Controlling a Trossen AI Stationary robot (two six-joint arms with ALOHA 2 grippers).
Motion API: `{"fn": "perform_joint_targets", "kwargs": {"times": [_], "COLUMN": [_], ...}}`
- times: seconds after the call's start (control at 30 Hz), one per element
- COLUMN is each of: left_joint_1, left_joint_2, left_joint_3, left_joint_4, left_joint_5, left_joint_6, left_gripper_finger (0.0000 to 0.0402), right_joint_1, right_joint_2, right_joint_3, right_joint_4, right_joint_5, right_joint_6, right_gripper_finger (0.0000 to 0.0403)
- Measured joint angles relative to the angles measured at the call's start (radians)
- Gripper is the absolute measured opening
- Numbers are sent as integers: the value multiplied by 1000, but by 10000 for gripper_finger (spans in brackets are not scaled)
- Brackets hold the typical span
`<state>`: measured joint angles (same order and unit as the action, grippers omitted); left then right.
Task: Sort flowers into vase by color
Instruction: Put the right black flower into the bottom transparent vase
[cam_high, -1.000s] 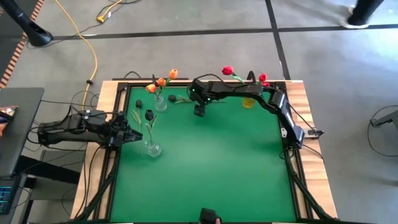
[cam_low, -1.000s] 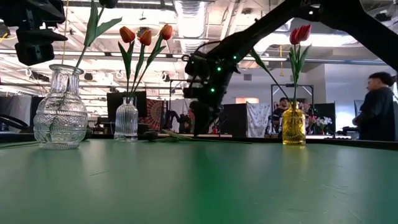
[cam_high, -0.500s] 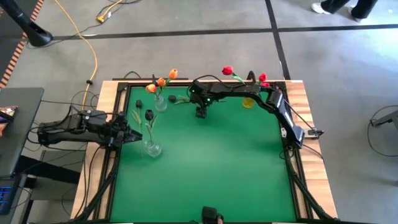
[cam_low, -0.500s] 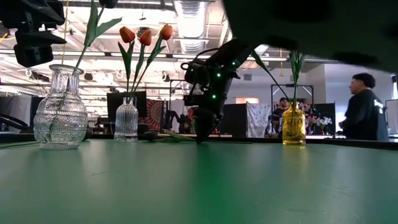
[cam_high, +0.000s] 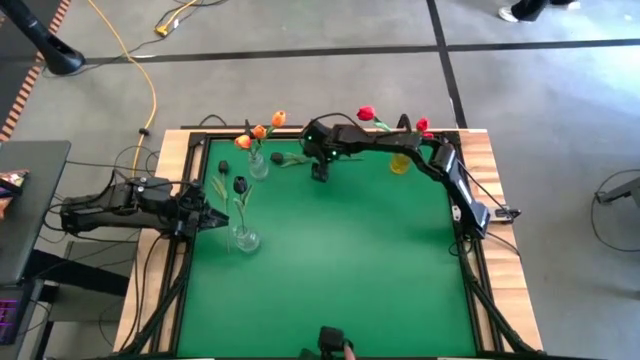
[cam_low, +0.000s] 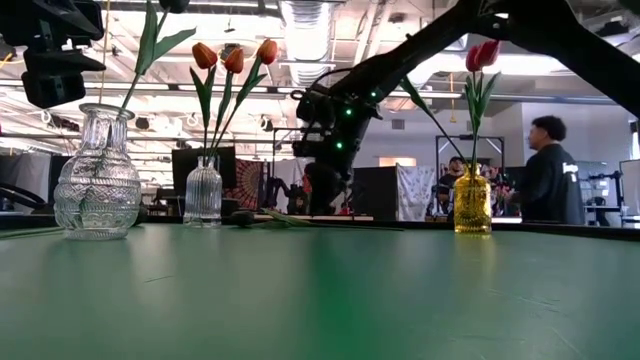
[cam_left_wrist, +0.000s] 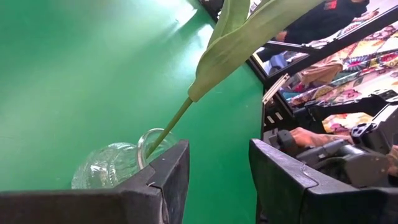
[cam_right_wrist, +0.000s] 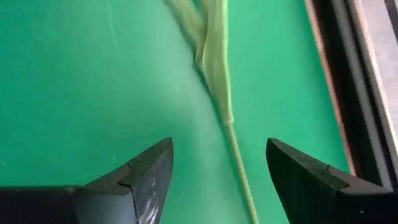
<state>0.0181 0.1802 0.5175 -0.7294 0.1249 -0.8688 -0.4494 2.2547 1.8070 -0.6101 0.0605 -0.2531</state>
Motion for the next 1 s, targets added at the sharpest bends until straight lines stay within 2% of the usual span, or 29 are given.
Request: {"fn": "perform_joint_targets", "kwargs": {"times": [0.27, 0.4, 0.5, 0.77, 0.87, 1.0], "left_joint_1": [0, 0, 0, 0, 0, 0], "left_joint_2": [0, 0, 0, 0, 0, 0], "left_joint_3": [0, 0, 0, 0, 0, 0], "left_joint_4": [0, 0, -4, -24, -24, -23], "left_joint_5": [0, 0, -1, -1, 0, 0], "left_joint_6": [-5, -5, -5, -8, -8, -8], "left_gripper_finger": [153, 153, 153, 153, 153, 153], "right_joint_1": [-65, -92, -110, -100, -94, -83], "right_joint_2": [11, 25, 26, 56, 55, 55], "right_joint_3": [31, 19, 17, 21, 21, 20], "right_joint_4": [-35, -65, -97, -151, -148, -151], "right_joint_5": [-110, -112, -186, -194, -185, -170], "right_joint_6": [43, 37, 11, -14, -14, -45], "right_gripper_finger": [281, 281, 281, 276, 255, 193]}}
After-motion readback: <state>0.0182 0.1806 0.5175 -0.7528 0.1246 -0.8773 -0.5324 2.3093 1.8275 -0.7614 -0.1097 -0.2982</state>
